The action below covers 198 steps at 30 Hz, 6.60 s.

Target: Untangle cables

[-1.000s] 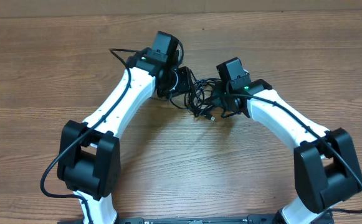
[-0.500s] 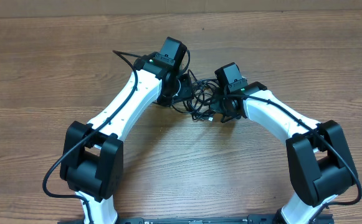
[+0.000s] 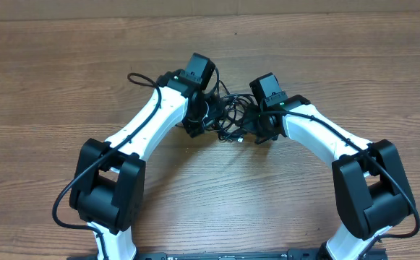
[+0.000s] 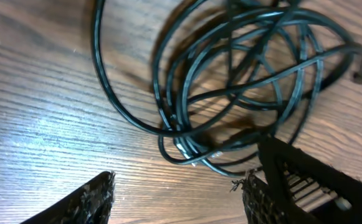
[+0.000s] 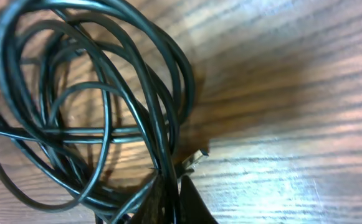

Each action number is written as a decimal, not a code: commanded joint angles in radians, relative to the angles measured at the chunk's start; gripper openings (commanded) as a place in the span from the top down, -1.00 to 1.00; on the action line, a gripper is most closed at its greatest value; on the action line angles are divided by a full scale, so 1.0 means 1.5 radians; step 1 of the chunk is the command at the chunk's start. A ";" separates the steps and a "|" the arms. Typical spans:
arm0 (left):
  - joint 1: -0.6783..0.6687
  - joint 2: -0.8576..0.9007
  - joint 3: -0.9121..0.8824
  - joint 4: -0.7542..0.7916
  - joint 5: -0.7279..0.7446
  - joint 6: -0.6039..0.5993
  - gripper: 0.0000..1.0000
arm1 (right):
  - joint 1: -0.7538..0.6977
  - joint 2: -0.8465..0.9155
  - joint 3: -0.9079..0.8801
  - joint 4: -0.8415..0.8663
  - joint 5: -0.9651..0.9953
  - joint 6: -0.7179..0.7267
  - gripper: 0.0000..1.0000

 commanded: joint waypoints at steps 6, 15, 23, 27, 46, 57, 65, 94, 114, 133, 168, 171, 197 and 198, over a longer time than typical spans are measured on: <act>-0.010 0.005 -0.102 0.123 0.071 -0.049 -0.23 | -0.004 0.003 -0.005 -0.016 -0.011 -0.003 0.93; -0.020 0.005 -0.182 0.298 -0.001 -0.051 -0.04 | -0.004 0.003 -0.005 -0.017 -0.036 -0.003 0.93; -0.043 0.005 -0.184 0.311 -0.114 -0.051 0.56 | -0.004 0.003 -0.005 -0.037 -0.046 -0.003 0.93; -0.056 0.005 -0.184 0.314 -0.152 -0.051 0.46 | -0.004 0.003 -0.005 -0.050 -0.046 -0.003 0.93; -0.072 0.048 -0.177 0.323 -0.190 -0.049 0.92 | -0.004 0.003 -0.005 -0.090 -0.046 -0.003 0.92; 0.064 0.027 -0.107 0.322 -0.050 -0.047 0.92 | -0.004 0.003 -0.005 -0.148 -0.043 -0.138 0.93; 0.123 0.027 -0.098 0.324 0.091 -0.013 0.92 | -0.004 0.003 -0.004 -0.121 -0.039 -0.127 0.89; 0.029 0.027 -0.098 0.306 0.027 0.003 0.91 | -0.003 0.003 0.054 0.018 -0.187 0.331 -0.01; 0.056 0.024 -0.098 0.312 0.131 -0.017 0.91 | 0.075 0.003 0.009 -0.051 -0.060 0.329 -0.02; 0.141 0.024 -0.098 0.296 0.268 0.066 0.92 | 0.073 0.003 -0.034 -0.099 0.052 0.303 -0.03; 0.143 0.020 -0.097 0.282 0.407 0.194 0.92 | 0.027 0.054 0.117 -0.034 0.071 -0.037 -0.54; 0.150 0.009 -0.096 0.283 0.406 0.194 0.92 | 0.027 0.086 0.115 -0.058 0.071 -0.038 -0.47; 0.274 -0.142 -0.072 0.260 0.334 0.267 0.92 | 0.009 0.106 0.126 -0.157 0.166 -0.038 -0.39; 0.273 -0.142 -0.072 0.255 0.334 0.275 0.92 | 0.009 0.102 0.134 -0.166 0.166 -0.038 -0.39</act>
